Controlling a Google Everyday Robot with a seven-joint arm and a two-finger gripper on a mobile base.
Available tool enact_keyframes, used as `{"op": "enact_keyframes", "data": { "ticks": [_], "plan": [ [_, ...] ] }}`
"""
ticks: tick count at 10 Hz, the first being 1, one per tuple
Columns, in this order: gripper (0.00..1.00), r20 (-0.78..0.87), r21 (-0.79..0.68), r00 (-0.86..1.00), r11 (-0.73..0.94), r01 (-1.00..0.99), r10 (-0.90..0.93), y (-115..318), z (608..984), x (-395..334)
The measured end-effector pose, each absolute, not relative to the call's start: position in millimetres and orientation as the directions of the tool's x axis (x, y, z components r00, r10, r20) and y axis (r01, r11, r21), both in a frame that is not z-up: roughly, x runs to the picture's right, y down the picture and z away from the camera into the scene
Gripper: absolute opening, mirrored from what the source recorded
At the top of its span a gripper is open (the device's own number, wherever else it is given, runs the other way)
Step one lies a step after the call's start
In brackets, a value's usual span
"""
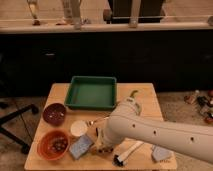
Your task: Place eraser in metal cup
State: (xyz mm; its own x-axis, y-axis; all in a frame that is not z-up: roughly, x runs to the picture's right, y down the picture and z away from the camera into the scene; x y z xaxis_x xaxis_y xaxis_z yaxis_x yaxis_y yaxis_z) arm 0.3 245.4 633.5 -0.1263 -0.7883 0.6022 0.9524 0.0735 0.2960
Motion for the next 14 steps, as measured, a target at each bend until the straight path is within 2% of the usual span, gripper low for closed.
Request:
{"op": "enact_keyframes", "data": {
  "ticks": [14],
  "plan": [
    [0.01, 0.656, 0.264, -0.086, 0.121, 0.957, -0.750, 259.3, 643.9, 24.0]
  ]
}}
